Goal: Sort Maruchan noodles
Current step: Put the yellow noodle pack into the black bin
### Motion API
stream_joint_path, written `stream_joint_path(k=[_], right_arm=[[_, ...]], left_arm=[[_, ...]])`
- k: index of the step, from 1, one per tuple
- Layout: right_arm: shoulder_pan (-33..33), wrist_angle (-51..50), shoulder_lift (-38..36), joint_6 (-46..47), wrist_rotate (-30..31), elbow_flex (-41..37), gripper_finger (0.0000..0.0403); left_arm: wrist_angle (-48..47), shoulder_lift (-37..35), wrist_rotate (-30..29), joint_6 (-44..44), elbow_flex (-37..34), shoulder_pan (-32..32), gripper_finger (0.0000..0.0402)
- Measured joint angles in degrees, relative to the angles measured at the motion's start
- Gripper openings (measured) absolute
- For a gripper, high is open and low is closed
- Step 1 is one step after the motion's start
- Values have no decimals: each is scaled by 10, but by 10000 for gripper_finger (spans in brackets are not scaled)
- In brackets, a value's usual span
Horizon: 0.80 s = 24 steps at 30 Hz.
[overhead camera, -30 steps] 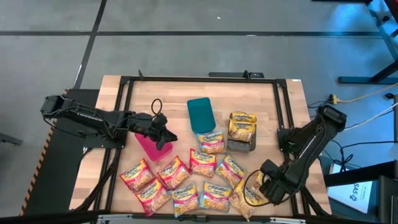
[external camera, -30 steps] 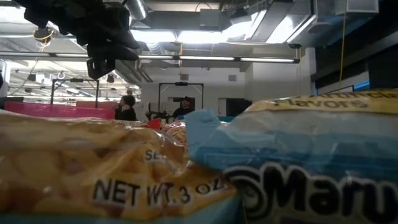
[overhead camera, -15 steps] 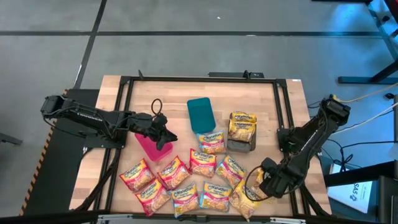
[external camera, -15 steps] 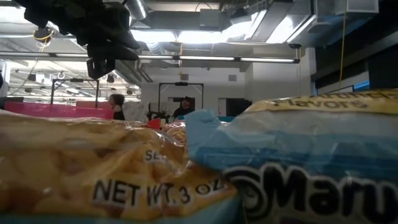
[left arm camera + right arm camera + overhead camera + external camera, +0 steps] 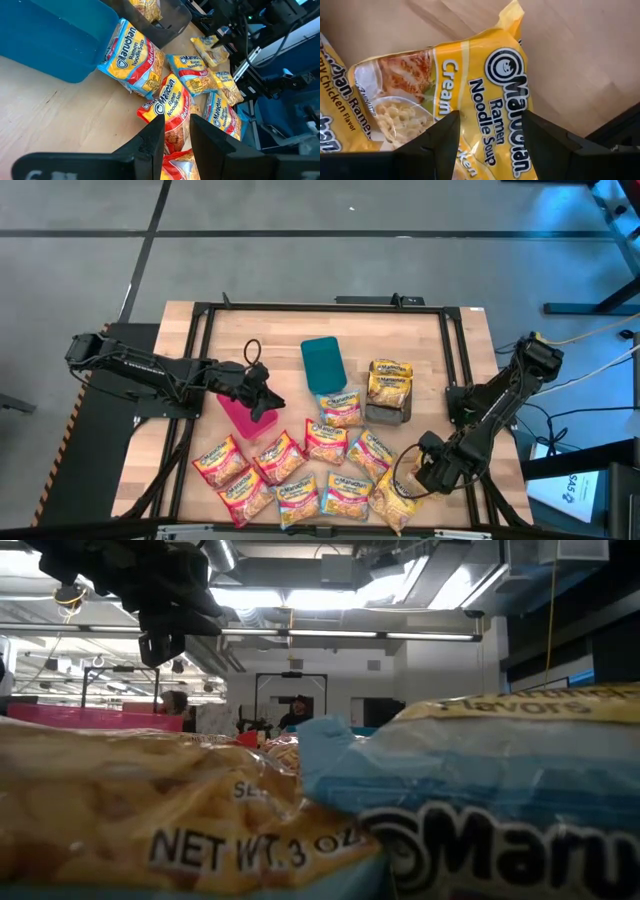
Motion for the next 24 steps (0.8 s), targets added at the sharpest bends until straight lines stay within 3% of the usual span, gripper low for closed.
stream_joint_path(k=[15, 24], right_arm=[[0, -73, -6, 28, -14, 5, 209], [0, -88, -22, 34, 14, 30, 209]], left_arm=[[0, 0, 0, -1, 0, 0, 85], [0, 0, -16, 0, 0, 0, 85]])
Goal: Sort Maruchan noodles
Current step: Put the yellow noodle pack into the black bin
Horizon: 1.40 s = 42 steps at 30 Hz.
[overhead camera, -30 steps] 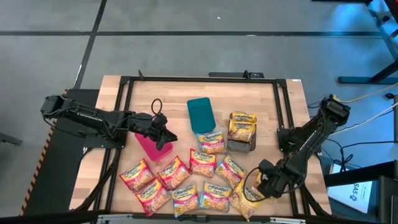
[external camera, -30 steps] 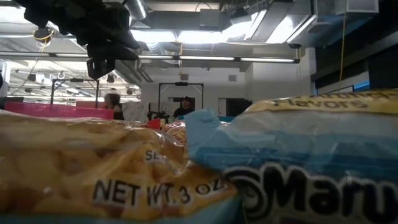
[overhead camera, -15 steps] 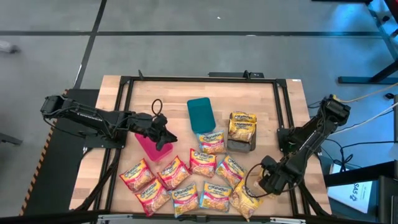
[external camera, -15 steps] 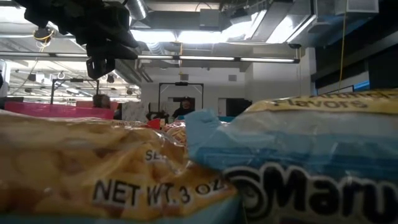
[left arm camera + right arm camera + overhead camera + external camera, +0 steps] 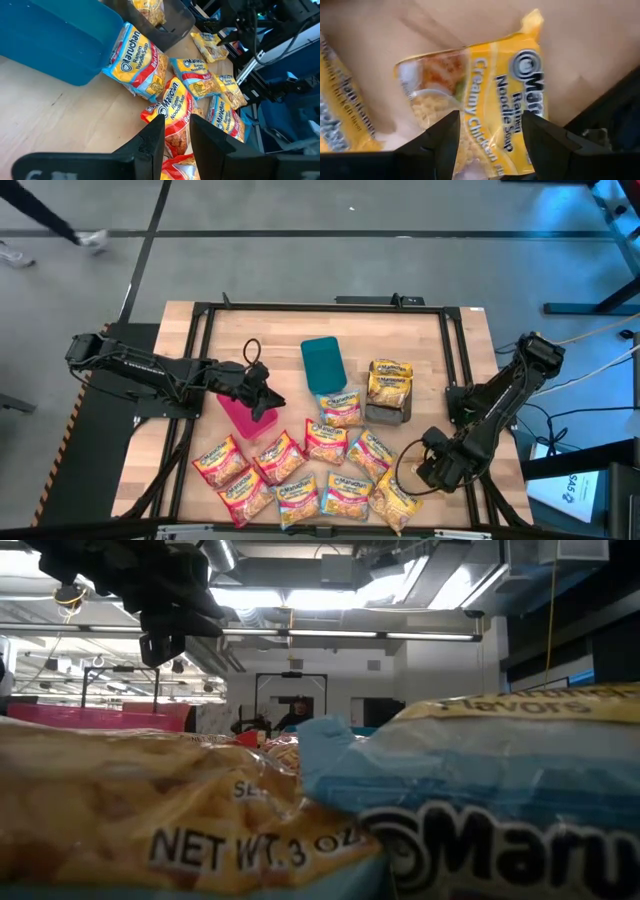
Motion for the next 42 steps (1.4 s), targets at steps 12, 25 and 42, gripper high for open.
stream_joint_path(k=[12, 25, 42], right_arm=[[0, -10, 0, 13, -3, -34, 209], [0, 102, -5, 16, -12, -83, 198], [0, 155, -26, 19, 13, -85, 6]], left_arm=[[0, 0, -2, -1, 0, 0, 85], [-1, 0, 4, -1, 0, 0, 85], [-1, 0, 14, 1, 0, 0, 85]])
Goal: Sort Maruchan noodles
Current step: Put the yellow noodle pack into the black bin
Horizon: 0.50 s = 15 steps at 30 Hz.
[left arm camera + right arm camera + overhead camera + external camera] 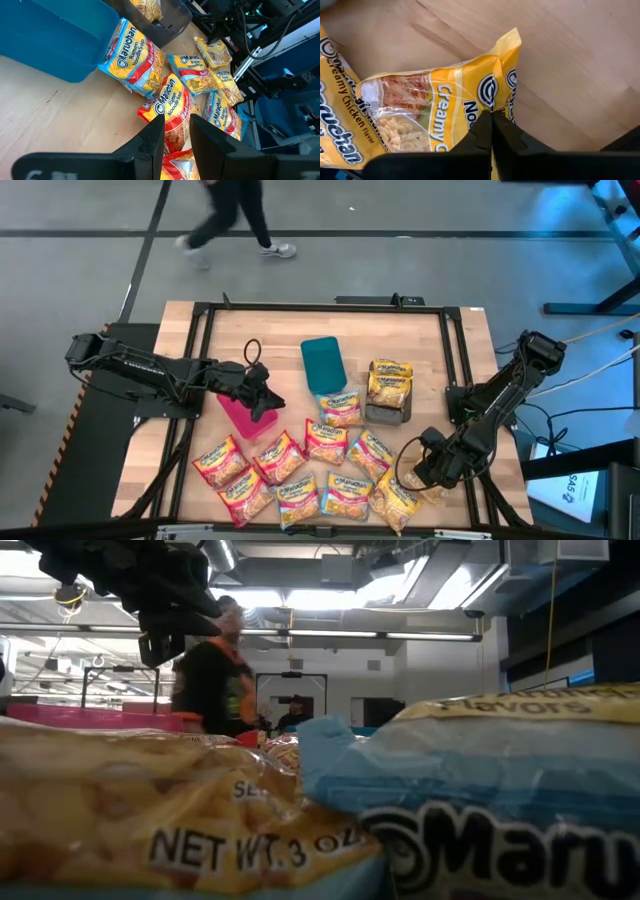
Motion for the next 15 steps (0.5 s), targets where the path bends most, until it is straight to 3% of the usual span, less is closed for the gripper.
stream_joint_path(k=[15], right_arm=[[0, -1, -2, -5, -37, 0, 1]], left_arm=[[0, 0, 0, 0, 0, 0, 85]])
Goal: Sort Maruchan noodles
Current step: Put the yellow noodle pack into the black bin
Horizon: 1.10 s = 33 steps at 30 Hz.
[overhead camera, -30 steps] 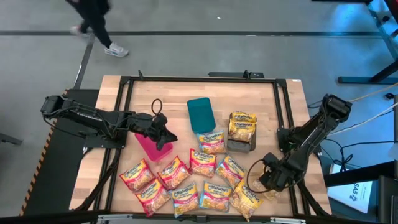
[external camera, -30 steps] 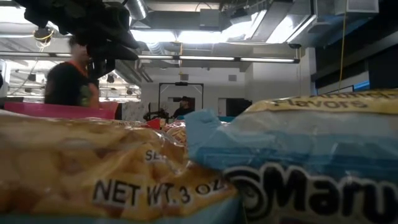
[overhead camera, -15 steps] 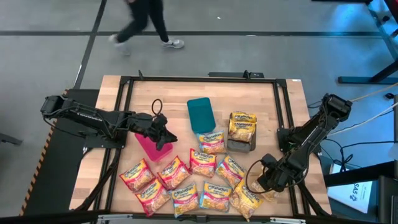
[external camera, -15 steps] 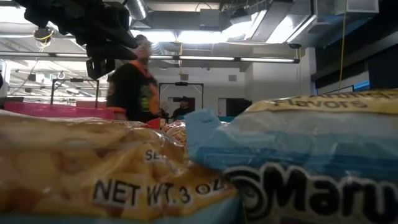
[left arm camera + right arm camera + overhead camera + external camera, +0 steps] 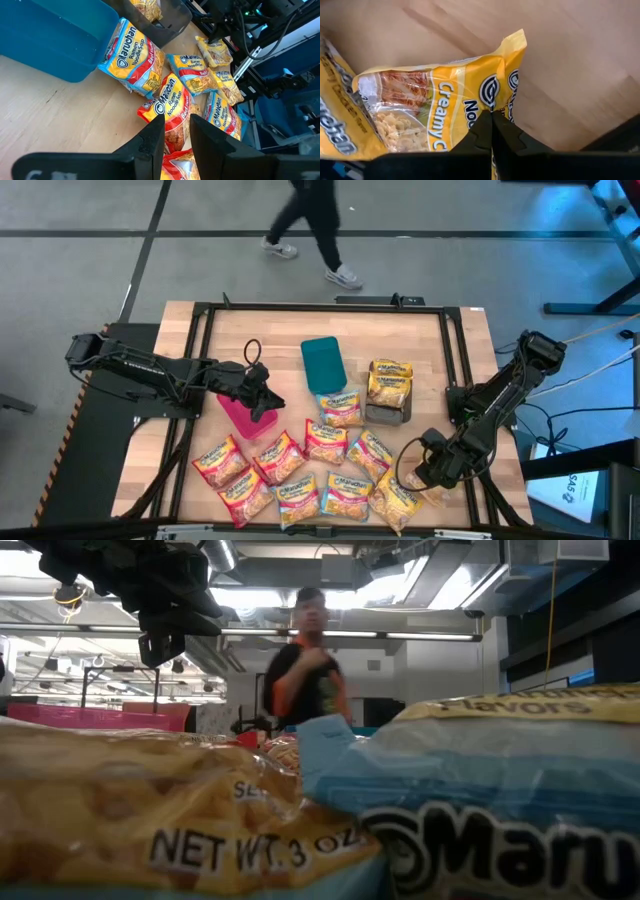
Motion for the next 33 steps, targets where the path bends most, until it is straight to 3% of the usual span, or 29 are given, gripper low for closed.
stream_joint_path(k=[5, 21, 33], right_arm=[[0, 0, -26, -2, 10, 0, 0], [0, -75, -223, -16, 148, 0, 0], [0, -83, -318, -92, 345, 0, 0]], left_arm=[[-1, 0, 0, 0, 0, 0, 85], [-2, 0, -17, 17, 0, 0, 85], [-2, 0, -30, 15, 0, 0, 85]])
